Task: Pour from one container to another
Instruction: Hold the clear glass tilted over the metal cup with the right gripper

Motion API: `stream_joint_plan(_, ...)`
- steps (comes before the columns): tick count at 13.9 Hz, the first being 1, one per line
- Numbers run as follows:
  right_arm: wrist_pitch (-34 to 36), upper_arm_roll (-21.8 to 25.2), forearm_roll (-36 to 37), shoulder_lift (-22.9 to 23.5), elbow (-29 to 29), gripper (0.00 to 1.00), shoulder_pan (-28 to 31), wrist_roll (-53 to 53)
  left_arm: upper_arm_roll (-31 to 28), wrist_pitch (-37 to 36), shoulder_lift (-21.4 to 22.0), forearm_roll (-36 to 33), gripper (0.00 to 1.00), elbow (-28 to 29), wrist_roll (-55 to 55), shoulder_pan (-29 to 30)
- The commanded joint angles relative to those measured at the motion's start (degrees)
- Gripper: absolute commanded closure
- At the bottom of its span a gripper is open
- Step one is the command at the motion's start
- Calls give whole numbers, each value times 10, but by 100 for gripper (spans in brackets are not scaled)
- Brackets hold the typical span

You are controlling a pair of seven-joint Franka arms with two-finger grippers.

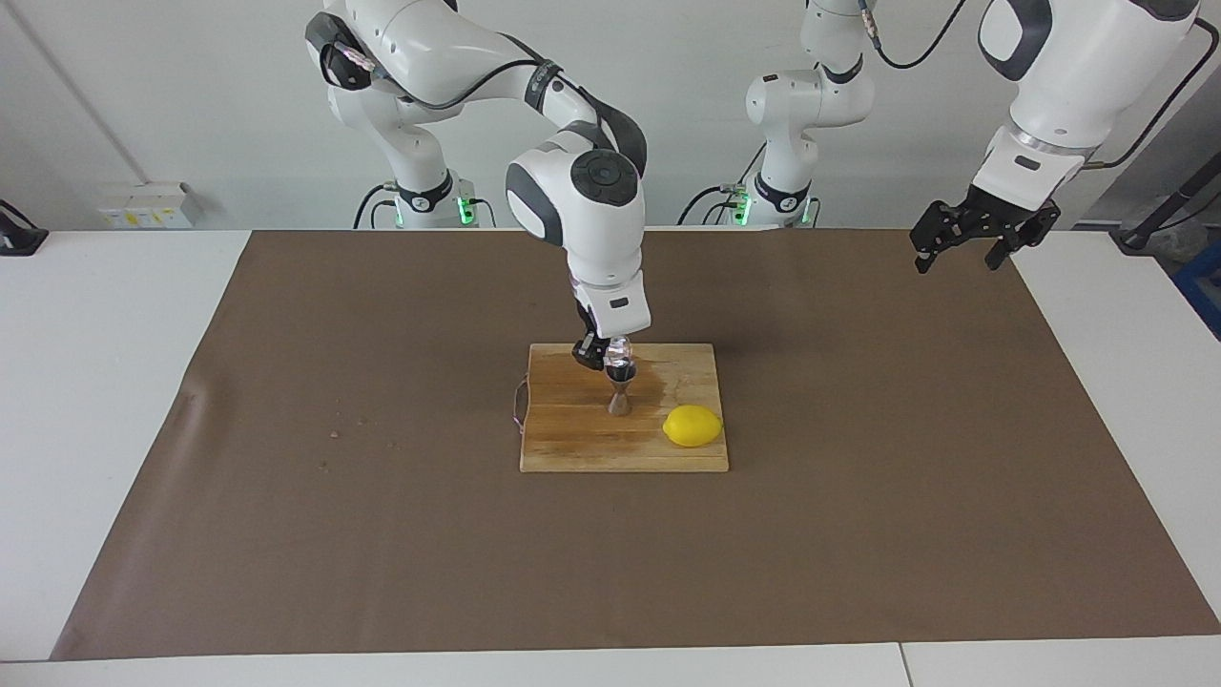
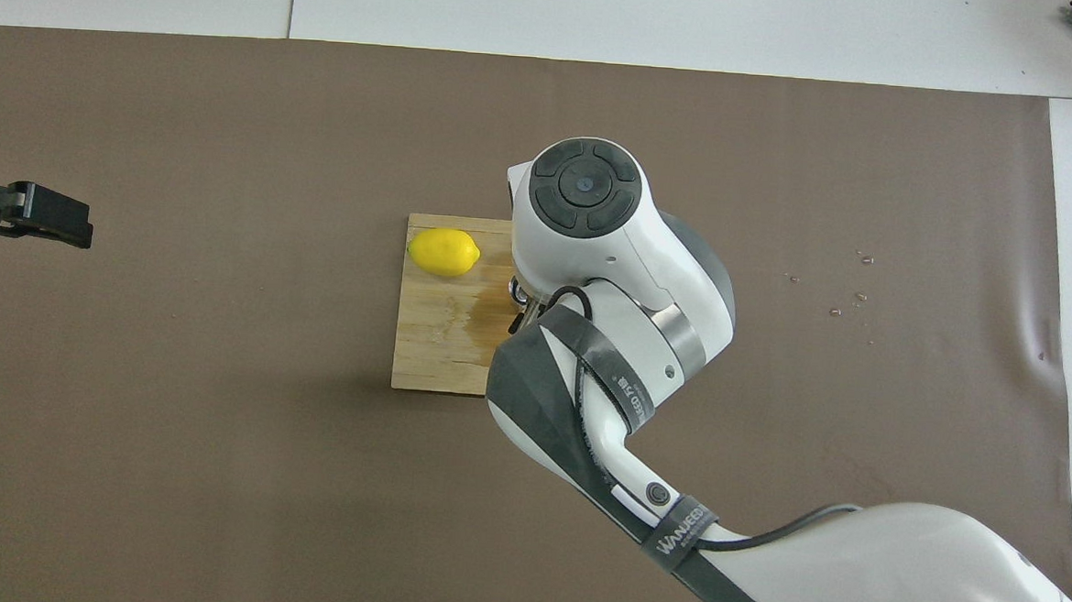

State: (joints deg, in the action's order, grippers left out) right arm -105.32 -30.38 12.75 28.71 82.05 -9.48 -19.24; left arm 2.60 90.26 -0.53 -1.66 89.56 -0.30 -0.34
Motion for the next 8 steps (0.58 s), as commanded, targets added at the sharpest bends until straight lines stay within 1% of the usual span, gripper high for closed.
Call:
stream_joint_plan(1, 13, -14, 19, 19, -25, 100, 4, -7, 1, -4, 13, 2, 0, 11, -5, 3)
stream_joint_plan(8, 18, -14, 18, 21, -32, 100, 4, -12, 1, -4, 13, 2, 0, 11, -5, 3)
